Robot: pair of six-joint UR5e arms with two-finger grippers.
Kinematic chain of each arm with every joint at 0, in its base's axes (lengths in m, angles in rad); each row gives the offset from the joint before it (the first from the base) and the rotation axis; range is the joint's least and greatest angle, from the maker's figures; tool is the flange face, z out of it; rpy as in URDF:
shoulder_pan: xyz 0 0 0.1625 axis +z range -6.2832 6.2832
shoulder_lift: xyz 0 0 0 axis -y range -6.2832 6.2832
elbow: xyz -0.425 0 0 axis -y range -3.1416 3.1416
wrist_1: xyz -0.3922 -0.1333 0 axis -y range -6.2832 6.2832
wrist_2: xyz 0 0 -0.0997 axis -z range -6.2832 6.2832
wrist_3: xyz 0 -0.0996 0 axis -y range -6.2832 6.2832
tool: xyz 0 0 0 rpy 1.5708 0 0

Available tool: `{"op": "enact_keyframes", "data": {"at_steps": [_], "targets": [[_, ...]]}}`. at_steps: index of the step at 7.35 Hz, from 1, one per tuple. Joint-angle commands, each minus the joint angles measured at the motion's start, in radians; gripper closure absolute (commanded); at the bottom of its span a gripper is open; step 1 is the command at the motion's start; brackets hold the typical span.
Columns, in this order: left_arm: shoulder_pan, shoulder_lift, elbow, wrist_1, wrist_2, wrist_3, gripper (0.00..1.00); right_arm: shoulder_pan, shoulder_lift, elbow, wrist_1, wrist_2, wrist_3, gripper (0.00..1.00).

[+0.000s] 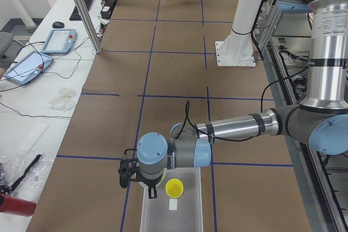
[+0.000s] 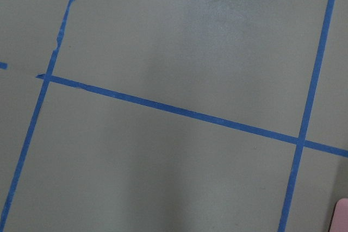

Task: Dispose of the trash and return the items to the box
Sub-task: 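Lower the green bowl into the clear bin and release it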

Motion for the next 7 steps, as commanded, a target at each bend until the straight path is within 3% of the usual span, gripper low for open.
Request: {"op": "enact_keyframes", "data": {"at_steps": [1,4,7], "targets": [[-0.094,0.05,0.104,-0.08,0.002,-0.012,1.0,0.0,0.003,0.005,0.0,-0.014,-0.005,0.0],[-0.119,0.048,0.228,-0.256,0.001,-0.175,1.0,0.002,0.002,0.005,0.0,-0.016,-0.008,0.0],[-0.119,0.013,0.291,-0.29,-0.004,-0.237,1.0,0.0,0.002,0.014,0.0,-0.035,-0.009,0.0]]}}
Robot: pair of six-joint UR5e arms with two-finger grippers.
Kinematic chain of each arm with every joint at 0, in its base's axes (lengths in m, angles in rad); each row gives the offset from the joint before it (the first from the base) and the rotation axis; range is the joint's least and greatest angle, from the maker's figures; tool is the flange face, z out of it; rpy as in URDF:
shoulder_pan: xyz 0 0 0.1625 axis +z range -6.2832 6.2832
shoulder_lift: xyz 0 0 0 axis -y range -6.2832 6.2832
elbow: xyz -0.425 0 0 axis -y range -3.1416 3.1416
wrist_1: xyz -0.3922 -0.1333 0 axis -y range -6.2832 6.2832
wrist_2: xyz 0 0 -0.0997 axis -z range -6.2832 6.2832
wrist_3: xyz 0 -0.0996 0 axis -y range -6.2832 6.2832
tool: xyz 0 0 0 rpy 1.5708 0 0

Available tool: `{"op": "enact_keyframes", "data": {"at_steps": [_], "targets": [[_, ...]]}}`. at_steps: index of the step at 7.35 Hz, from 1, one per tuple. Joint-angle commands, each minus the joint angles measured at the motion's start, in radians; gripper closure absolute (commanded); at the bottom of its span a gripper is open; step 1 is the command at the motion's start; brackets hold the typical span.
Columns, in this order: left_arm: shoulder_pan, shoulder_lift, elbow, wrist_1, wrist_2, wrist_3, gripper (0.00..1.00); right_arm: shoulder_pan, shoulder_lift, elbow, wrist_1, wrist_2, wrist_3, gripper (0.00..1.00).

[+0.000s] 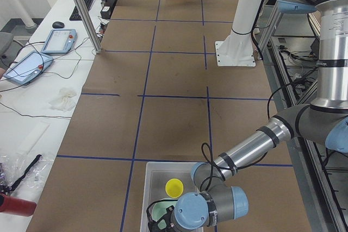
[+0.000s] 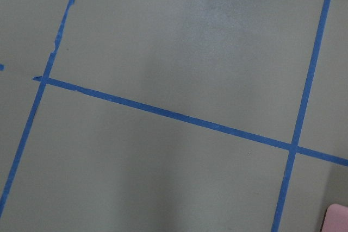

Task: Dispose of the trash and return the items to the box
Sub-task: 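Lower the green bowl into the clear bin and release it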

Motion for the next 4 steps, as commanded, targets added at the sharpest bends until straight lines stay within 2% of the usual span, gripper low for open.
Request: {"op": "enact_keyframes", "data": {"at_steps": [1,3,4], "targets": [[0.0,-0.022,0.049,-0.033,-0.001,-0.029,1.0,0.001,-0.001,0.01,0.0,-0.017,0.001,0.0],[0.0,-0.033,0.068,-0.039,-0.001,-0.032,0.98,0.001,0.001,0.01,0.0,-0.021,0.0,0.0],[0.0,-0.031,0.069,-0.041,-0.001,-0.031,0.76,0.0,0.001,0.01,0.0,-0.027,0.0,0.0]]}}
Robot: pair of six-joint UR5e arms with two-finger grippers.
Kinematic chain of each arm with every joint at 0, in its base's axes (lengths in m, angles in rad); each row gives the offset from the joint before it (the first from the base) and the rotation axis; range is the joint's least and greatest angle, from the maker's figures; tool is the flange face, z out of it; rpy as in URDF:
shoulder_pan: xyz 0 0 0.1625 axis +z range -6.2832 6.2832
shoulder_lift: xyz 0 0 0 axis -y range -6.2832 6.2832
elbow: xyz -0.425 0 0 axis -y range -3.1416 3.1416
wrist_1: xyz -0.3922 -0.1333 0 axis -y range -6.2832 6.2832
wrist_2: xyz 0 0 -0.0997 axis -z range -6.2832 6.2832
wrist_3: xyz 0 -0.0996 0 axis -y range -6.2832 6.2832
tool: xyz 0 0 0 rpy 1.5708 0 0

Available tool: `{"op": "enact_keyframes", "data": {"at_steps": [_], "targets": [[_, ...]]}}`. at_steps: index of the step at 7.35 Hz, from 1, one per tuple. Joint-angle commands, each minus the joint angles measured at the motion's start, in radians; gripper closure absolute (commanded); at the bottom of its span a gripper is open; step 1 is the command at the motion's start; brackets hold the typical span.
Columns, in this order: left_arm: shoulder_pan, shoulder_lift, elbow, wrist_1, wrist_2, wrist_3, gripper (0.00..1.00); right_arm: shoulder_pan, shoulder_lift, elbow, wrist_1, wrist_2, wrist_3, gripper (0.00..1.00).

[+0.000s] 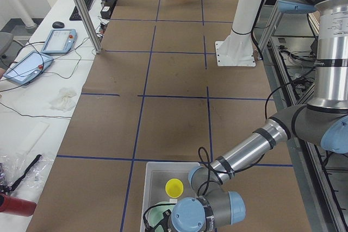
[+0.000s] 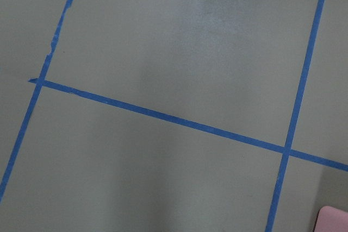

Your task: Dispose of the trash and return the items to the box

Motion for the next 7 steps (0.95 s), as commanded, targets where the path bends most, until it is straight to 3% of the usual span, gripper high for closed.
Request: {"op": "enact_keyframes", "data": {"at_steps": [1,4,7], "targets": [[0.0,0.001,0.012,-0.021,0.002,0.0,0.01,-0.001,0.0,0.001,0.0,-0.009,0.0,0.0],[0.0,0.003,-0.03,-0.015,0.002,-0.004,0.0,0.001,-0.001,0.001,0.0,-0.009,0.001,0.0],[0.002,0.029,-0.375,0.087,0.003,0.006,0.0,0.008,-0.013,0.005,-0.006,-0.008,0.006,0.0]]}}
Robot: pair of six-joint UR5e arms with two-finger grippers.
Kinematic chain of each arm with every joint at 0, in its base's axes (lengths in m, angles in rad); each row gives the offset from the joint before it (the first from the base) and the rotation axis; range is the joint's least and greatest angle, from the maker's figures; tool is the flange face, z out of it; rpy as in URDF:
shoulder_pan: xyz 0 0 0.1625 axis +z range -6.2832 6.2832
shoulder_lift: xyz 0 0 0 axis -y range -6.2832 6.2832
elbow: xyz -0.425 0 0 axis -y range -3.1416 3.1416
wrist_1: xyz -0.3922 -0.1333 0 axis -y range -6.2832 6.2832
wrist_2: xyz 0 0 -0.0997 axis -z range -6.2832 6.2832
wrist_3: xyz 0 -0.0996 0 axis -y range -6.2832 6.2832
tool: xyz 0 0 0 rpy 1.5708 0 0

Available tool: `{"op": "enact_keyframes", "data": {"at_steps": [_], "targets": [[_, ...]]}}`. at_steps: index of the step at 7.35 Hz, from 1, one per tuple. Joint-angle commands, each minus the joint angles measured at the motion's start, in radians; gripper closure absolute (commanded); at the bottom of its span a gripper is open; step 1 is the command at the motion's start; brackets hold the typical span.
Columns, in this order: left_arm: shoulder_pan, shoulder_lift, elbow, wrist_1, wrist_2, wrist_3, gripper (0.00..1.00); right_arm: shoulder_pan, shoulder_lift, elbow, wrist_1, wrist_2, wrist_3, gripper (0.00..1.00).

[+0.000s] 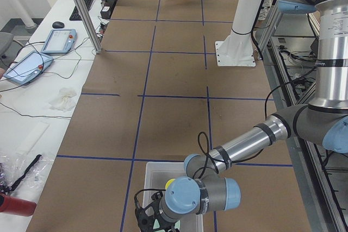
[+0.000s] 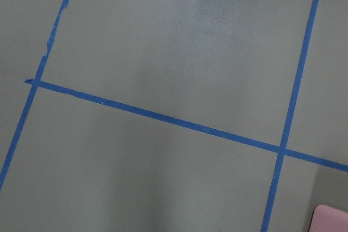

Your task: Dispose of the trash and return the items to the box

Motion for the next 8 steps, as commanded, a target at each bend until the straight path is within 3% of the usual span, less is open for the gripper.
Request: {"op": "enact_keyframes", "data": {"at_steps": [1,4,6,8], "targets": [[0.028,-0.007,-0.206,0.048,-0.002,0.02,0.0,0.04,-0.011,-0.004,-0.015,-0.001,0.0,0.0],[0.311,-0.009,-0.421,0.125,0.003,0.12,0.0,0.091,-0.047,-0.013,-0.019,0.001,-0.002,0.0],[0.398,-0.035,-0.522,0.257,0.001,0.12,0.0,0.091,-0.042,-0.009,-0.052,0.007,-0.002,0.0],[0.428,-0.068,-0.527,0.382,0.001,0.141,0.0,0.088,-0.042,-0.01,-0.055,0.001,-0.002,0.0]]}}
